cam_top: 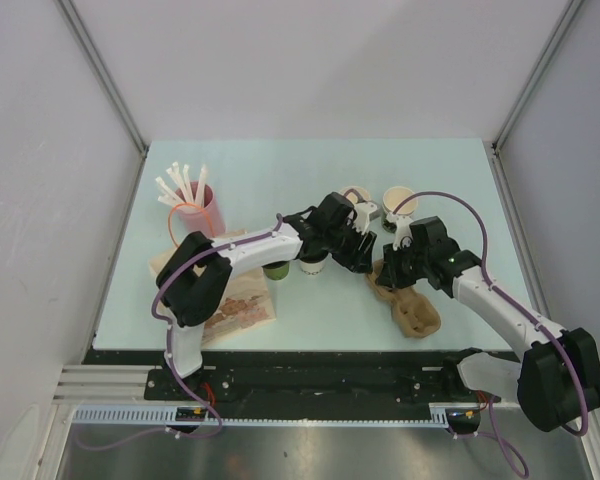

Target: Pack the takeout coffee

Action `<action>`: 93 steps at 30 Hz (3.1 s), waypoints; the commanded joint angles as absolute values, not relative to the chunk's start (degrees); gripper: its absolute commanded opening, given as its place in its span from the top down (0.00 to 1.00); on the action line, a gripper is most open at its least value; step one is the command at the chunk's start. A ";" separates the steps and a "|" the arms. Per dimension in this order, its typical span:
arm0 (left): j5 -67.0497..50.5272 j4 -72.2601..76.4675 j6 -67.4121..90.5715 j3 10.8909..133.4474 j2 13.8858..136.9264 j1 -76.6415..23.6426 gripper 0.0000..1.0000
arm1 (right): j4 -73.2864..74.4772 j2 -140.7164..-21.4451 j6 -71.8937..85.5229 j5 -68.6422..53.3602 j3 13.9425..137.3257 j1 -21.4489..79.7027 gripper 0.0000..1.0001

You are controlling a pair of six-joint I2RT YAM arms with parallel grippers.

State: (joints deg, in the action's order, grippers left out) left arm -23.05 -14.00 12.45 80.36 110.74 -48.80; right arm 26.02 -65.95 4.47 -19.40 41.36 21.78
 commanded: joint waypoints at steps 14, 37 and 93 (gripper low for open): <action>-24.88 -12.39 10.28 77.08 108.81 -48.78 0.42 | 23.73 -65.65 7.29 -21.27 41.48 20.92 1.00; -22.85 -12.04 9.41 79.72 112.15 -48.87 0.40 | 24.61 -64.78 9.49 -19.16 41.84 21.71 0.82; -33.31 -11.60 16.79 78.84 110.04 -48.78 0.28 | 26.98 -63.37 25.75 -8.36 46.23 18.28 0.94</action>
State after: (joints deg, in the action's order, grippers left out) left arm -31.51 -12.91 15.70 78.06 112.84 -48.73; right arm 28.40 -64.97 23.99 -10.44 43.77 17.54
